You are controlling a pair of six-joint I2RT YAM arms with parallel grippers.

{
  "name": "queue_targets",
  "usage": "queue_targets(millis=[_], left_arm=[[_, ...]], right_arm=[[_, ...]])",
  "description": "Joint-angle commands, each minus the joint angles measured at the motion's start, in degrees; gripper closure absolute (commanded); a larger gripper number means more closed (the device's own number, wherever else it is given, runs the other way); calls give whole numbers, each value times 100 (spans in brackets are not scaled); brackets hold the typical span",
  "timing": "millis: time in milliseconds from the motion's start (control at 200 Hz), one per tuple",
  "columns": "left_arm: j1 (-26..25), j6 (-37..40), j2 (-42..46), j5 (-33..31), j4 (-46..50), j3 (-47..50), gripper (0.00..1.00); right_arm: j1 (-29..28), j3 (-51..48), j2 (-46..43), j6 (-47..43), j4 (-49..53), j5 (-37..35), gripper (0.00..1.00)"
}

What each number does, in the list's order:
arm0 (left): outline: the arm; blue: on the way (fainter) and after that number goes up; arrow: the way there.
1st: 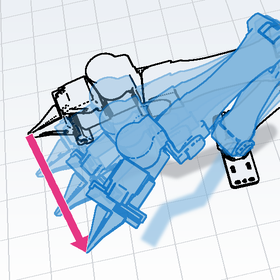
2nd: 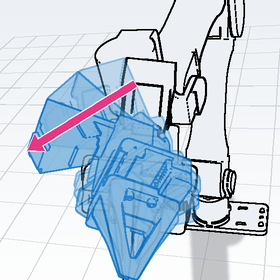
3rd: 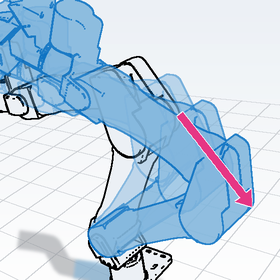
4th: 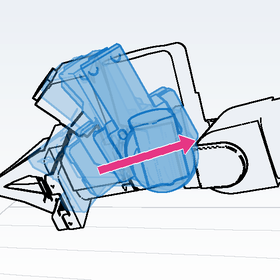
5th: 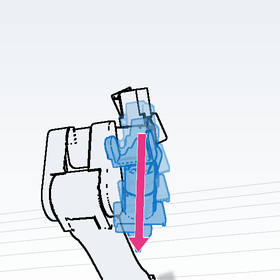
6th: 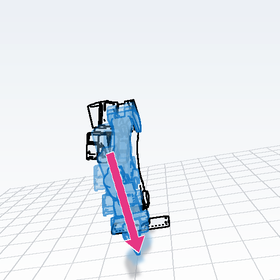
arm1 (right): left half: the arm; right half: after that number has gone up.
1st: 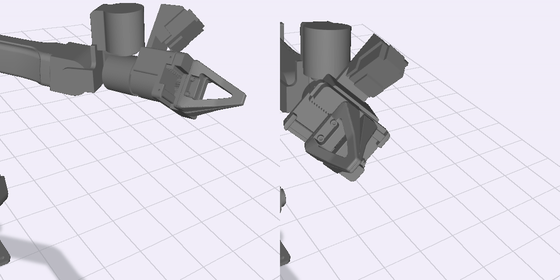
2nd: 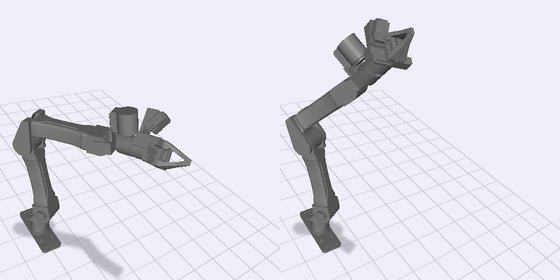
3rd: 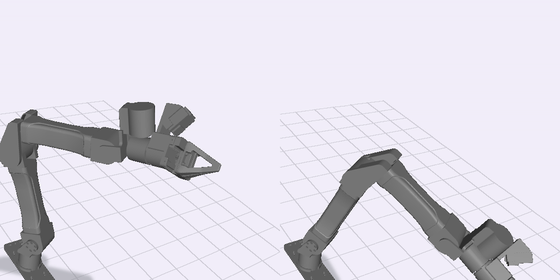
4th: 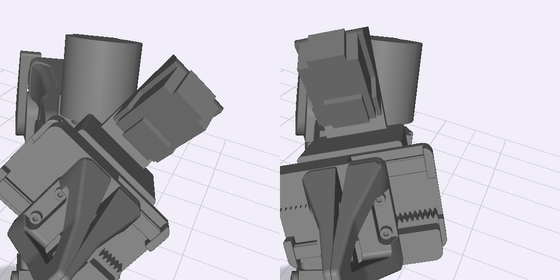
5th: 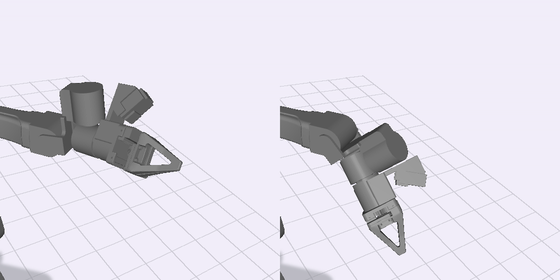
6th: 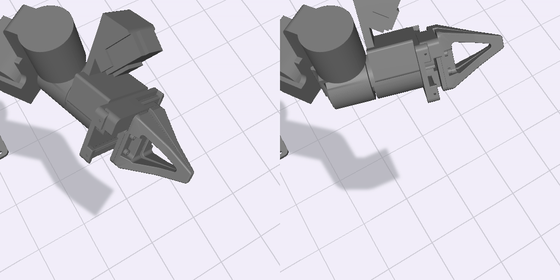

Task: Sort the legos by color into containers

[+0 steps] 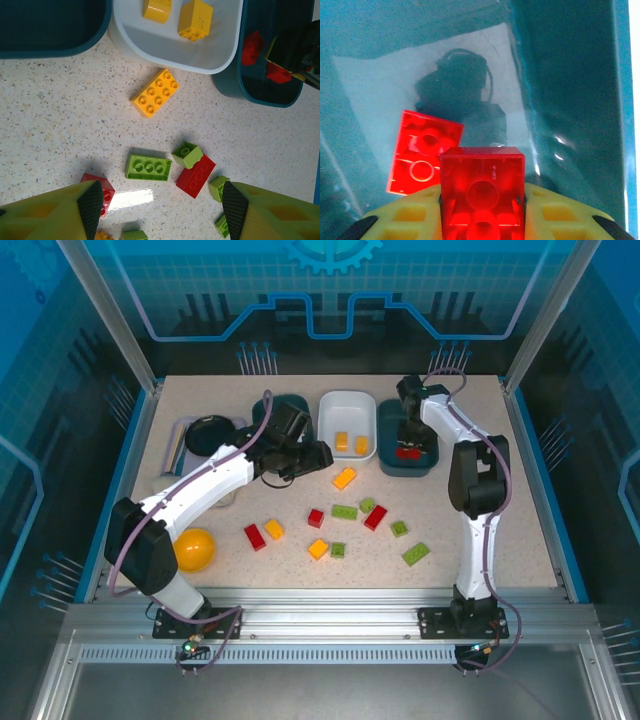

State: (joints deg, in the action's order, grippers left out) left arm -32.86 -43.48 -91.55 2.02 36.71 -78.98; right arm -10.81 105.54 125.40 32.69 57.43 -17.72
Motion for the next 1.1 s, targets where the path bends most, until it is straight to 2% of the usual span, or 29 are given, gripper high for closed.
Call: queue_targets(millis=[0, 225, 415, 510, 635, 765, 865, 1010, 1095], left_arm=[[-45, 91, 64, 106, 30, -108, 32], [-43, 163, 199, 97, 157, -13, 32], [-39, 235, 339, 68, 270, 13, 32], [-44, 253, 408, 57, 308, 62, 32], [-39, 270, 488, 8, 417, 90, 32], [-37, 231, 500, 9, 583, 58, 32], [-32, 45, 441, 66, 676, 74, 32], [-35, -732, 159, 129, 1108, -194, 32], [-42, -1301, -125, 396, 1284, -468, 33]], right_arm=[[33, 162, 78, 349, 369, -224, 75], [52, 164, 290, 508, 289, 91, 63], [4, 284, 212, 511, 181, 153, 47], [-76, 429, 58, 434, 181, 140, 42], [-240, 603, -296, 330, 190, 120, 41], [-527, 476, -952, -14, -59, 142, 41], [-844, -125, -1743, -447, -574, 201, 41], [-1362, -1674, -3214, -1064, -1532, 593, 40], [-1626, -2594, -4054, -1288, -1893, 1049, 39]])
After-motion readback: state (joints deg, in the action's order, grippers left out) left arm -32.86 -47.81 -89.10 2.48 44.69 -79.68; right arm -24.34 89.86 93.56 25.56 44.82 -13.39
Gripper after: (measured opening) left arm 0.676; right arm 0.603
